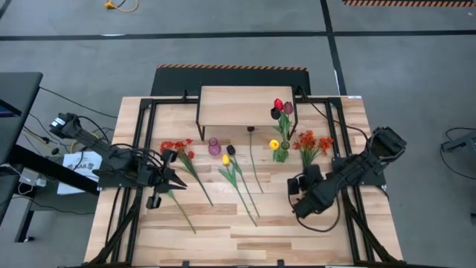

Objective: Pick and place flowers into a vace then onto a shelf
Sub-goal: Put the right orange flowers into the green vase

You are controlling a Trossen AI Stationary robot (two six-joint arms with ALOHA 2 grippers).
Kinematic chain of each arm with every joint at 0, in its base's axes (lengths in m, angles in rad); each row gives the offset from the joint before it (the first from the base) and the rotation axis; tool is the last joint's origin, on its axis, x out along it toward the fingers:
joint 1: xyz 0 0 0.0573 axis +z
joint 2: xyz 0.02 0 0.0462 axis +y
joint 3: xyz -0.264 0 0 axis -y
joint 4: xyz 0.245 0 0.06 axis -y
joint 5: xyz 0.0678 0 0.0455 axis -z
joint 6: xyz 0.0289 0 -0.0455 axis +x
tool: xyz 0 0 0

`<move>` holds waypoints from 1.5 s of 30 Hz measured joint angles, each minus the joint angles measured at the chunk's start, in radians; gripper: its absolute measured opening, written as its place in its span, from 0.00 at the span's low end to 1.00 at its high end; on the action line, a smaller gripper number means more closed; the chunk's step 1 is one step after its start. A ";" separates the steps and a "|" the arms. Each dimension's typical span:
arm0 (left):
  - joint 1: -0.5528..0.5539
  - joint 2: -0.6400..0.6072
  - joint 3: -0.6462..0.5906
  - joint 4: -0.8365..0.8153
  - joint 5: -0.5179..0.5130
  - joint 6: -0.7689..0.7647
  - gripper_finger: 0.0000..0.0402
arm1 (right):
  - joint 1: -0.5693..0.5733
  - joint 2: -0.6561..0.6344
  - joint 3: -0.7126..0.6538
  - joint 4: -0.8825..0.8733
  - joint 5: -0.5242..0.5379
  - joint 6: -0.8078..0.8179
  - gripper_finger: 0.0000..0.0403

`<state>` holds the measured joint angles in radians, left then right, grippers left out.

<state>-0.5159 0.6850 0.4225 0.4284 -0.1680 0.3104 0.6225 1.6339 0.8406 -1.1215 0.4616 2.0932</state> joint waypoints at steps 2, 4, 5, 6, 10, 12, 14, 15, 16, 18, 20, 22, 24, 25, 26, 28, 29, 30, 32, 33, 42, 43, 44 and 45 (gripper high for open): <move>0.000 0.002 0.000 -0.007 0.000 -0.005 0.04 | -0.025 0.000 0.000 0.003 0.001 -0.037 0.25; 0.000 0.001 0.000 -0.003 0.000 -0.007 0.04 | -0.049 0.000 -0.003 0.013 0.003 -0.073 0.25; 0.001 0.001 0.000 -0.001 0.000 -0.008 0.04 | -0.060 0.000 -0.008 0.019 0.004 -0.090 0.25; 0.001 0.001 0.000 -0.001 0.000 -0.011 0.04 | -0.071 0.000 -0.015 0.024 0.004 -0.108 0.25; 0.000 0.001 0.000 0.011 0.000 -0.032 0.04 | -0.105 0.000 -0.062 0.090 0.002 -0.168 0.25; 0.001 0.002 0.000 0.014 0.001 -0.042 0.04 | -0.116 0.000 -0.089 0.123 -0.012 -0.181 0.25; 0.000 0.002 0.000 0.013 0.001 -0.043 0.04 | -0.114 0.000 -0.113 0.139 -0.016 -0.180 0.25; 0.000 0.002 0.000 0.013 0.001 -0.044 0.04 | -0.112 0.000 -0.123 0.151 -0.018 -0.174 0.25; 0.000 0.002 0.000 0.013 0.001 -0.047 0.04 | -0.112 0.000 -0.130 0.159 -0.020 -0.166 0.25; 0.000 0.002 0.000 0.013 0.002 -0.052 0.04 | -0.112 0.000 -0.143 0.164 -0.021 -0.157 0.25; 0.000 0.002 0.000 0.012 0.002 -0.053 0.04 | -0.114 0.000 -0.151 0.173 -0.023 -0.157 0.25; 0.000 0.002 0.000 0.012 0.002 -0.056 0.04 | -0.118 0.000 -0.163 0.197 -0.021 -0.167 0.25; 0.000 0.002 0.000 0.012 0.002 -0.059 0.04 | -0.123 -0.003 -0.176 0.222 -0.016 -0.183 0.25; 0.000 0.002 0.000 0.012 0.002 -0.059 0.04 | -0.124 -0.004 -0.183 0.233 -0.014 -0.188 0.25; 0.000 0.002 0.000 0.012 0.002 -0.060 0.04 | -0.125 -0.004 -0.190 0.240 -0.012 -0.188 0.25; 0.000 0.002 0.000 0.012 0.002 -0.060 0.04 | -0.126 -0.006 -0.206 0.256 -0.008 -0.176 0.25; 0.000 0.002 0.000 0.012 0.002 -0.060 0.04 | -0.125 -0.006 -0.212 0.261 -0.006 -0.164 0.25; 0.000 0.002 0.000 0.011 0.003 -0.060 0.04 | -0.124 -0.007 -0.217 0.264 -0.002 -0.156 0.25; 0.000 0.002 0.000 0.011 0.005 -0.060 0.04 | -0.123 -0.008 -0.222 0.266 0.000 -0.152 0.23; 0.000 0.002 0.000 0.011 0.005 -0.060 0.04 | -0.123 -0.007 -0.223 0.268 0.000 -0.153 0.22; 0.000 0.002 0.000 0.011 0.005 -0.059 0.04 | -0.125 -0.003 -0.228 0.265 0.019 -0.087 0.03; 0.000 0.002 0.000 0.011 0.005 -0.059 0.04 | -0.125 -0.003 -0.228 0.262 0.019 -0.074 0.03; 0.000 0.002 0.000 0.011 0.005 -0.059 0.04 | -0.125 -0.003 -0.228 0.257 0.020 -0.061 0.02; 0.000 0.002 0.000 0.011 0.005 -0.059 0.04 | -0.123 -0.002 -0.228 0.252 0.023 -0.047 0.02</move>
<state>-0.5156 0.6868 0.4225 0.4393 -0.1627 0.2512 0.4990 1.6321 0.6128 -0.8697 0.4842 2.0462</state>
